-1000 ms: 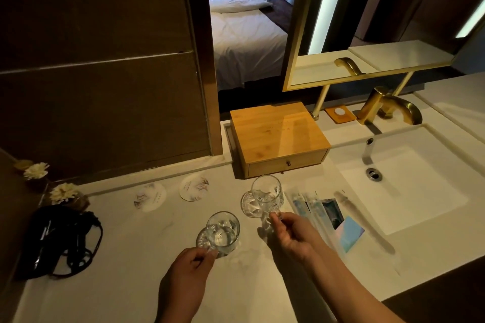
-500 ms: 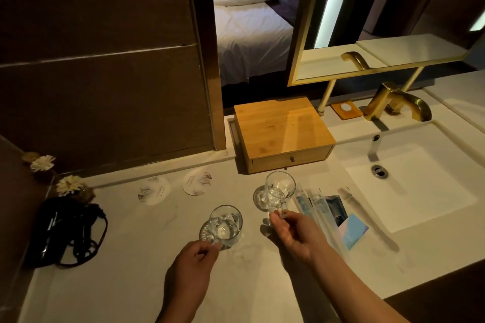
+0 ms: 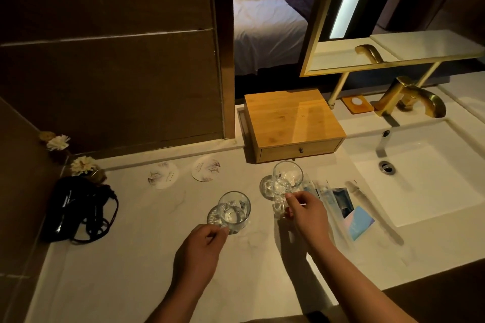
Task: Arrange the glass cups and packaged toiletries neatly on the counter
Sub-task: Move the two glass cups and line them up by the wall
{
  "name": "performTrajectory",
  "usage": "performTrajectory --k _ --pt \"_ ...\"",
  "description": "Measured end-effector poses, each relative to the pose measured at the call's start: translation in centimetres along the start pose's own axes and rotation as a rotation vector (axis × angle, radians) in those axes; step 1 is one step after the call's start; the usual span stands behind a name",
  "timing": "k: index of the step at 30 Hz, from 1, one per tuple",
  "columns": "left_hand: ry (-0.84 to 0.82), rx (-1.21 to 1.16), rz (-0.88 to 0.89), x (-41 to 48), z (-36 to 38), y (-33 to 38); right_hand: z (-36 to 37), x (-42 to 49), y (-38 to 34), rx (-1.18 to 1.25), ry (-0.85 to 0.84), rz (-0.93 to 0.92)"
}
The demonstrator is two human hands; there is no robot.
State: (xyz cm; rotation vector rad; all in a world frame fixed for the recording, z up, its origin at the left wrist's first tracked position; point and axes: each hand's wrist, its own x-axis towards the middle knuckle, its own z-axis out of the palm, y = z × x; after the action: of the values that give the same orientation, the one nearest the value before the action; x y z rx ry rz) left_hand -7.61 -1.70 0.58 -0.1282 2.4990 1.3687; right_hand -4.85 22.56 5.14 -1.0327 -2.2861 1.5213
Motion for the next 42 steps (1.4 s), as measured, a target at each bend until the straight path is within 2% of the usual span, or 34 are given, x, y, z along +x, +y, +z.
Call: performTrajectory --k 9,17,30,36,42 --pt "0.022 0.046 0.007 -0.7 -0.8 1.1 -0.1 0.5 -0.2 -0.164 -0.055 -0.056" --pt "0.16 0.091 -0.013 -1.5 -3.7 1.1 0.7 -1.6 -1.1 -0.081 -0.169 -0.161" --pt "0.274 -0.306 -0.118 3.0 -10.5 1.4 6.8 0.0 -5.9 -0.154 -0.334 -0.244" --pt "0.289 -0.338 -0.089 7.6 -12.4 1.9 9.9 1.4 -7.9 -0.141 -0.358 -0.253" --pt "0.31 -0.395 -0.143 10.3 -12.3 2.9 12.0 2.7 -8.9 -0.137 -0.366 -0.257"
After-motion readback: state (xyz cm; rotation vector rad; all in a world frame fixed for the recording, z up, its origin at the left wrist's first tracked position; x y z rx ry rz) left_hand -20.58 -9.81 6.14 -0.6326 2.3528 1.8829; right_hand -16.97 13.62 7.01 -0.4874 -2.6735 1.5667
